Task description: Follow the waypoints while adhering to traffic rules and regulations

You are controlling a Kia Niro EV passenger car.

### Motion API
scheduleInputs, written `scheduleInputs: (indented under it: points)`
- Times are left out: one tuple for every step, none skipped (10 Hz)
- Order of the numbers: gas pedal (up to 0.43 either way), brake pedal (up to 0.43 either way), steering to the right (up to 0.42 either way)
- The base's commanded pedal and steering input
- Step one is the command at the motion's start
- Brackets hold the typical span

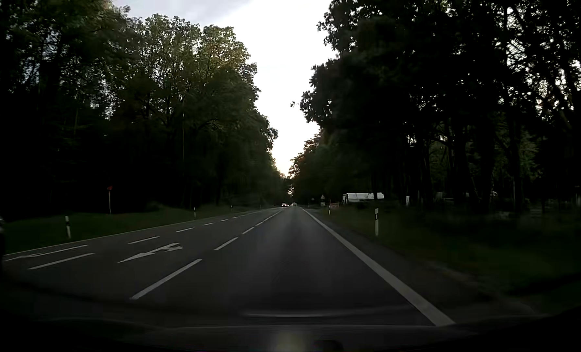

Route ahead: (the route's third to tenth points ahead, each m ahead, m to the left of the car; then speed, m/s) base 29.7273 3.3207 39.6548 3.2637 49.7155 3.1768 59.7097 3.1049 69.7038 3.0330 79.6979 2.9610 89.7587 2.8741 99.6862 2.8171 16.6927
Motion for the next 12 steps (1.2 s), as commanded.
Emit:
scheduleInputs:
  points:
    - [0.220, 0.000, 0.001]
    - [0.220, 0.000, 0.001]
    - [0.220, 0.000, 0.001]
    - [0.220, 0.000, 0.001]
    - [0.220, 0.000, 0.001]
    - [0.220, 0.000, 0.001]
    - [0.220, 0.000, 0.001]
    - [0.220, 0.000, 0.001]
    - [0.220, 0.000, 0.000]
    - [0.220, 0.000, 0.000]
    - [0.220, 0.000, -0.001]
    - [0.220, 0.000, -0.001]
